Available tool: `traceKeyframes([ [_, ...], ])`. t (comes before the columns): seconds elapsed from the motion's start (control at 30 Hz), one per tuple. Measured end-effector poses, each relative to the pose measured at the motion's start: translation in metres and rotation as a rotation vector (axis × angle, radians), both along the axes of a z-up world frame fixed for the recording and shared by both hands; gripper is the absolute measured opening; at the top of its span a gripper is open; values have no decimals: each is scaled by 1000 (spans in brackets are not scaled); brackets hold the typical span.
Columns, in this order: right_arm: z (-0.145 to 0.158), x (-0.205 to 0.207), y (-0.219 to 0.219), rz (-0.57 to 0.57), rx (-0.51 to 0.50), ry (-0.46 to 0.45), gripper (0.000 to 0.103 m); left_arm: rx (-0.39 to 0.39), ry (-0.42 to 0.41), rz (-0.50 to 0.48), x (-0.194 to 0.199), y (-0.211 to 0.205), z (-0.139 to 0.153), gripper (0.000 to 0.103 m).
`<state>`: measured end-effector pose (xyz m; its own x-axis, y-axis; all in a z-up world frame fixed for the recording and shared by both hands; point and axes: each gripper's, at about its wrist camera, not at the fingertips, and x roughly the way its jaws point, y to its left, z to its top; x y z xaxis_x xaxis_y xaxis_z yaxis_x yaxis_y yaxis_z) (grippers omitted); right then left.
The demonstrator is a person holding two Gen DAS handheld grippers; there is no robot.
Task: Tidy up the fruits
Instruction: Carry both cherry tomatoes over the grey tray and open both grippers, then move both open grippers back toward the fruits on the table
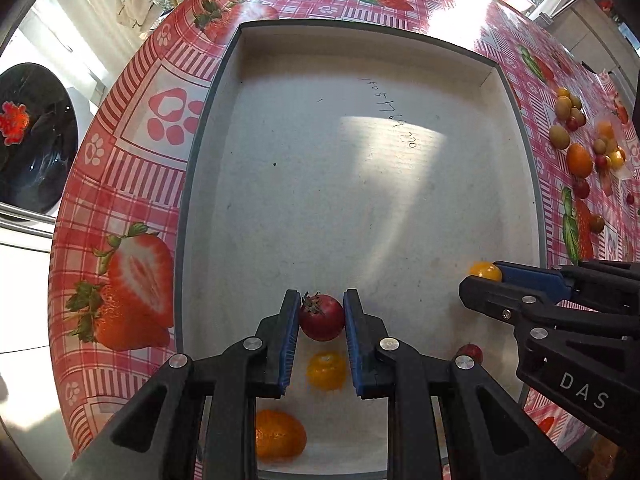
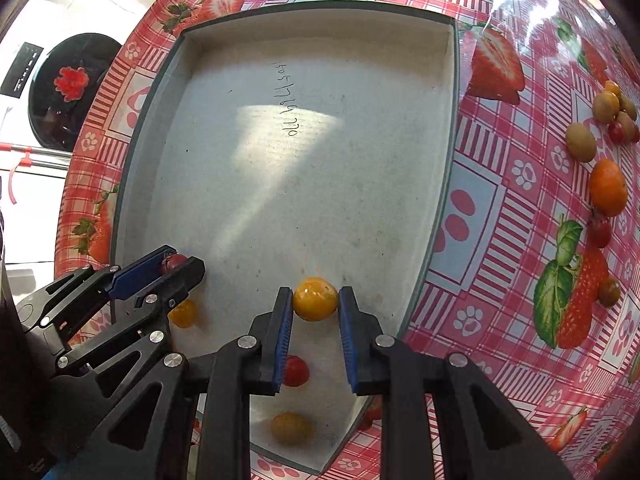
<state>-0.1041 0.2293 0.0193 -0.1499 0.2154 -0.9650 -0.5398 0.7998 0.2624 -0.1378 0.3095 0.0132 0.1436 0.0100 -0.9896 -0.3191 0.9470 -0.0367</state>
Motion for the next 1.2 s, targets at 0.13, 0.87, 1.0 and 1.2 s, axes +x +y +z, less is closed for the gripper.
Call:
traceKeyframes([
  [0.13,-2,2,-2,-7,5,-2,37,48,3,6,-2,-1,-1,62],
  [0.87,54,26,-54,-138,130,-41,84,46,-31,-33,12,-16,34,65],
  [1.0,58,42,-91,-211,93,-70,84,47,-64,-89,25,-38,46,65],
  [1.2,46,58,-160,-344,4,-81,84,39,-118,-194,53,-80,67,65],
])
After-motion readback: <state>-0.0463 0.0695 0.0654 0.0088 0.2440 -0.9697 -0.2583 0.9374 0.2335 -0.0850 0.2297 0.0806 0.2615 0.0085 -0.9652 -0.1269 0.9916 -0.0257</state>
